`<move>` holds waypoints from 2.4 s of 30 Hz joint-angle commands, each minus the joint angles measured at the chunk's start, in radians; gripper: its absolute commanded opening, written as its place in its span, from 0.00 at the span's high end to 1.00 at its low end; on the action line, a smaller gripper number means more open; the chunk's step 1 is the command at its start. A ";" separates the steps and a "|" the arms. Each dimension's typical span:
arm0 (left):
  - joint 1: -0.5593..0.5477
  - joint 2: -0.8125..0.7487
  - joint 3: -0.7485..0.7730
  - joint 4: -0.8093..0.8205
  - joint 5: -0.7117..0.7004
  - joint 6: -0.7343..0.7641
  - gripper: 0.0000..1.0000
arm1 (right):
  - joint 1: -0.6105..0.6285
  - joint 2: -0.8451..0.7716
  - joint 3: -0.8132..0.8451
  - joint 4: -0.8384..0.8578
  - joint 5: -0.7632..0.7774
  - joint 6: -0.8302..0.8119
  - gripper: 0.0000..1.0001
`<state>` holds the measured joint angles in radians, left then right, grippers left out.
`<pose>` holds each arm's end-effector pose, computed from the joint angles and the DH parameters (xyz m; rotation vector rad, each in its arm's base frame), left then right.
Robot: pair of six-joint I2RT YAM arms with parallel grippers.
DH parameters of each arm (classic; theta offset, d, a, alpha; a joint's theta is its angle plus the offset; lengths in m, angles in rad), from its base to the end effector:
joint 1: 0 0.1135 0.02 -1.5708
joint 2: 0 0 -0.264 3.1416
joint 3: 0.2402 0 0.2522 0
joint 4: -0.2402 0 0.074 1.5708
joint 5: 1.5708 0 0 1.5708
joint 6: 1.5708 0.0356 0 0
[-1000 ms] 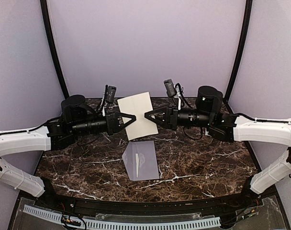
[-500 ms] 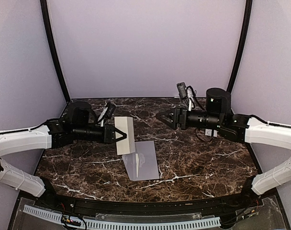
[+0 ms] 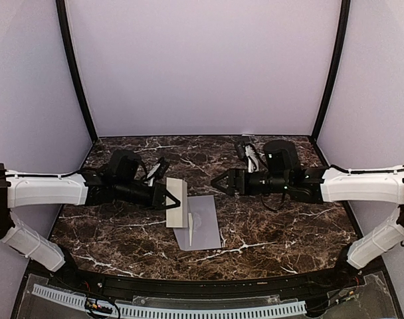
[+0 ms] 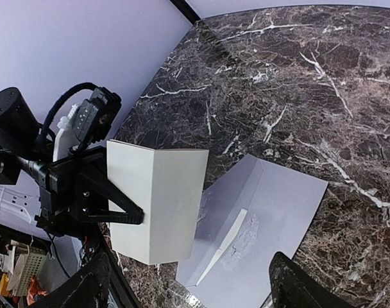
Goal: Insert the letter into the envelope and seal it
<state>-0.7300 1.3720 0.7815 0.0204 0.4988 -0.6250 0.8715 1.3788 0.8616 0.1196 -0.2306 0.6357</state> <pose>0.2072 -0.2083 0.2289 0.4489 2.3232 -1.2683 0.1949 0.2443 0.2616 -0.4188 2.1236 1.1638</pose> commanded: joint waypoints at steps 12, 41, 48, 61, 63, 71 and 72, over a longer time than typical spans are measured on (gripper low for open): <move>0.008 0.066 -0.062 0.109 0.029 -0.072 1.00 | 0.023 0.161 0.026 -0.009 0.009 0.067 0.21; 0.043 0.159 -0.084 0.129 -0.049 -0.082 1.00 | 0.047 0.269 0.085 -0.111 0.073 0.094 0.26; 0.053 0.176 -0.091 0.099 -0.082 -0.056 1.00 | 0.055 0.279 0.091 -0.115 0.092 0.094 0.26; 0.058 0.187 -0.094 0.032 -0.148 -0.048 1.00 | 0.059 0.332 0.080 -0.124 0.108 0.093 0.24; 0.060 0.191 -0.094 0.026 -0.152 -0.049 1.00 | 0.060 0.346 0.079 -0.124 0.102 0.094 0.24; 0.067 0.206 -0.098 0.019 -0.153 -0.071 1.00 | 0.061 0.380 0.062 -0.067 0.075 0.112 0.27; 0.068 0.208 -0.099 0.020 -0.153 -0.073 1.00 | 0.062 0.382 0.061 -0.064 0.073 0.114 0.28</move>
<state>-0.6701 1.5757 0.6983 0.0658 0.3546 -0.6895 0.9226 1.7462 0.9344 0.0071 -0.1448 0.7326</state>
